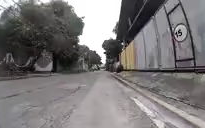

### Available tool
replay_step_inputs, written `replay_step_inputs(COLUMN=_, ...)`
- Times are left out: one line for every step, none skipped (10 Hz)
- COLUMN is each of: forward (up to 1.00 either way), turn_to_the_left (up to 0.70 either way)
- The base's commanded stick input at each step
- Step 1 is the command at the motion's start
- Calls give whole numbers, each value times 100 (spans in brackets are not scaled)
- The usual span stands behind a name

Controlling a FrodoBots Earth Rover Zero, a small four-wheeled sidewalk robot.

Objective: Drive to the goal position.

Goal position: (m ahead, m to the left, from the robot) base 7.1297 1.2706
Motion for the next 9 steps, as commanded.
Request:
replay_step_inputs(forward=100, turn_to_the_left=0)
replay_step_inputs(forward=100, turn_to_the_left=0)
replay_step_inputs(forward=100, turn_to_the_left=0)
replay_step_inputs(forward=100, turn_to_the_left=0)
replay_step_inputs(forward=100, turn_to_the_left=0)
replay_step_inputs(forward=100, turn_to_the_left=0)
replay_step_inputs(forward=100, turn_to_the_left=0)
replay_step_inputs(forward=100, turn_to_the_left=0)
replay_step_inputs(forward=100, turn_to_the_left=-4)
